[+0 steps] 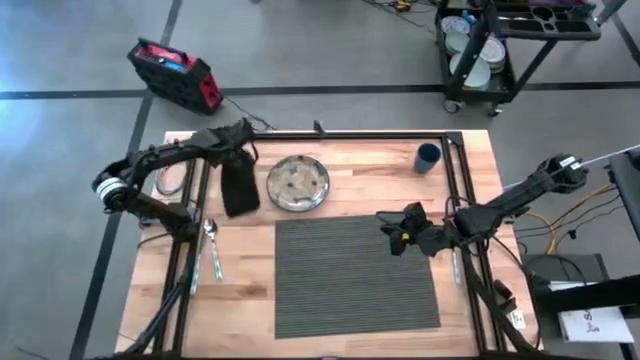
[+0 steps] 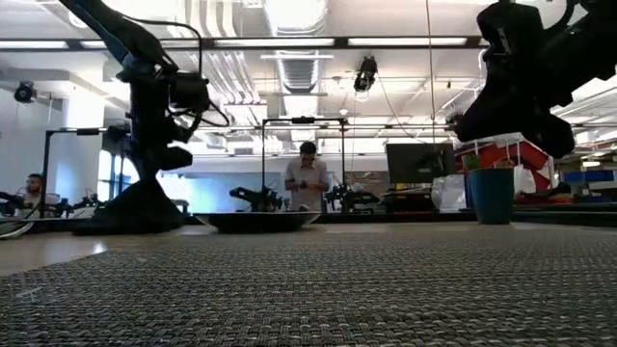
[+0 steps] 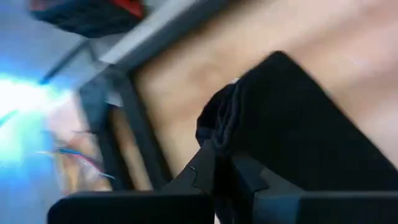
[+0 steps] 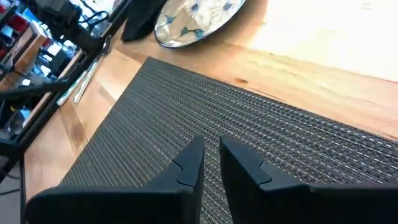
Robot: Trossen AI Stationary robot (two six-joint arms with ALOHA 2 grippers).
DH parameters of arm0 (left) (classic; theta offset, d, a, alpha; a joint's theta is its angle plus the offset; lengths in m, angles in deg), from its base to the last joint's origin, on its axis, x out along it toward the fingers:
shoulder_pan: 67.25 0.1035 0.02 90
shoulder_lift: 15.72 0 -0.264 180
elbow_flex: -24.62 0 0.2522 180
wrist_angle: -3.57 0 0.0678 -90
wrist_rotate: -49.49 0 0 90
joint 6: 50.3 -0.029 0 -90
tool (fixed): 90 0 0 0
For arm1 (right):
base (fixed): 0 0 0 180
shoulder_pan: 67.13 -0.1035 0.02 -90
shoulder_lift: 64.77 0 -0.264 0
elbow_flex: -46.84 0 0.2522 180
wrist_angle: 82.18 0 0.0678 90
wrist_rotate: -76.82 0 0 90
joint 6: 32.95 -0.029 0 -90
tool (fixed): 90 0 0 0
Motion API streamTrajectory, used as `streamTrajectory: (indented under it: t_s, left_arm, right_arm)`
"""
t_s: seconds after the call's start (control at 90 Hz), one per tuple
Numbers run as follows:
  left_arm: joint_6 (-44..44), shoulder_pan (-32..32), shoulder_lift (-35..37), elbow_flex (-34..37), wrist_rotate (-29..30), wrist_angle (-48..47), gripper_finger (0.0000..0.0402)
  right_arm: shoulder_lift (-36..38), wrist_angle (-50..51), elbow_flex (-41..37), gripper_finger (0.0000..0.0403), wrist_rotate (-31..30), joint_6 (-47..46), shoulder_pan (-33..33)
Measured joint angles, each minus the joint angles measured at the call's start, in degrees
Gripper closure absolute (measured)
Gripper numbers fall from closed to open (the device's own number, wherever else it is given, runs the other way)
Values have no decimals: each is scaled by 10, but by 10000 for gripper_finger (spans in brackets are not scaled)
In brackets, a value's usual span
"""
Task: Set table place
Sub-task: Move the folded black napkin to the top left of the table
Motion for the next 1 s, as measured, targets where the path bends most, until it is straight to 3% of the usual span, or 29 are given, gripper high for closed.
streamTrajectory:
  t_s: [0.344, 0.511, 0.622, 0.8, 0.956, 1.0]
  left_arm:
    - [-90, 25, -2, -49, -7, 67, 264]
    - [-79, 24, -2, -54, -9, 63, 209]
    - [-31, 23, -2, -48, -48, 42, 196]
    - [31, 10, -2, -16, -121, 5, 242]
    - [53, -6, -2, 21, -168, -6, 367]
    - [62, -9, -2, 32, -184, -6, 386]
  right_arm:
    - [-1, 0, 0, 373, -4, -9, 0]
    - [-1, 0, 0, 375, -4, -12, 0]
    - [-1, 1, 0, 372, -5, -13, 0]
    - [-1, 7, 0, 373, -4, -13, 0]
    - [-1, 11, 0, 382, -4, -13, 0]
    - [-1, 11, 0, 384, -4, -13, 0]
